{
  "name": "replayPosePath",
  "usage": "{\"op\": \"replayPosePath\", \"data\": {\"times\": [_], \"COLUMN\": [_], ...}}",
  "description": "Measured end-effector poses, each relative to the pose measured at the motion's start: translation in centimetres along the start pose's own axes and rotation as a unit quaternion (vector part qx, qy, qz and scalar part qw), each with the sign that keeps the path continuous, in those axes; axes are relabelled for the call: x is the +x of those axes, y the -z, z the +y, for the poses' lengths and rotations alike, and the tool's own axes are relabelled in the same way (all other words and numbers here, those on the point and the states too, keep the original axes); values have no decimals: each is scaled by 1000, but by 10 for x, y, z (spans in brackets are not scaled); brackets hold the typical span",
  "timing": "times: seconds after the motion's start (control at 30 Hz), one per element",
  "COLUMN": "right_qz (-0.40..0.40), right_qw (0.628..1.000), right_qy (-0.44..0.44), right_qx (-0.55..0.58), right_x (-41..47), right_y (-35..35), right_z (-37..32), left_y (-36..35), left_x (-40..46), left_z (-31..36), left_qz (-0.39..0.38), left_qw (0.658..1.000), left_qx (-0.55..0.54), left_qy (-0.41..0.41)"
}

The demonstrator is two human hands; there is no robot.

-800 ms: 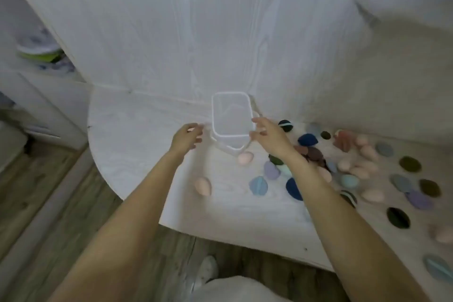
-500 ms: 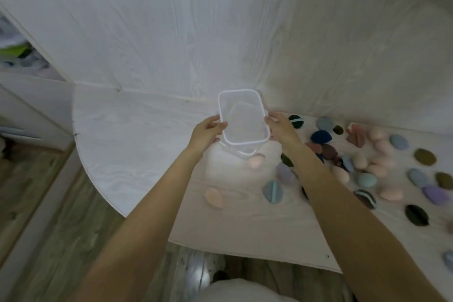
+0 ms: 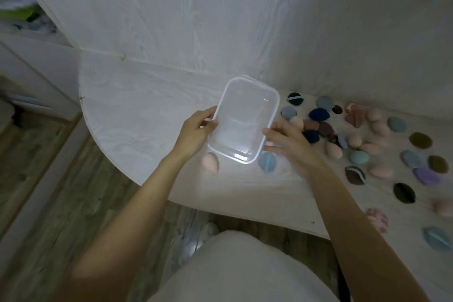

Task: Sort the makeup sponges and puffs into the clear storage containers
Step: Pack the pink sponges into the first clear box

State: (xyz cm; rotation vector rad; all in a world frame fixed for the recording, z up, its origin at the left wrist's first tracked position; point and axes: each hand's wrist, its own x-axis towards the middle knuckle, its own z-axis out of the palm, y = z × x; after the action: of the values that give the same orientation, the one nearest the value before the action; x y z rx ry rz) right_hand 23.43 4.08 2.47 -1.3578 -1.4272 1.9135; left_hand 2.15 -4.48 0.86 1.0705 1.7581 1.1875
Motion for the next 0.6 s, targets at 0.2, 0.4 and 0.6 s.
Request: {"op": "replayPosePath", "data": {"times": [0.2,0.4,0.6], "right_qz": [5,24,-17], "right_qw": [998,991,985], "right_qy": [-59,-127,-170], "right_qx": [16,37,13], "right_x": [-55,-75,-83], "right_y": [24,34,34], "right_z": [62,124,149], "left_y": [-44,-79,-107], "left_x": [-71,-127,-159], "left_z": [-21,-43,-52], "left_qz": [-30,-5,21], "left_qw": [997,983,961], "left_qx": [37,167,266], "left_qy": [54,76,75]}}
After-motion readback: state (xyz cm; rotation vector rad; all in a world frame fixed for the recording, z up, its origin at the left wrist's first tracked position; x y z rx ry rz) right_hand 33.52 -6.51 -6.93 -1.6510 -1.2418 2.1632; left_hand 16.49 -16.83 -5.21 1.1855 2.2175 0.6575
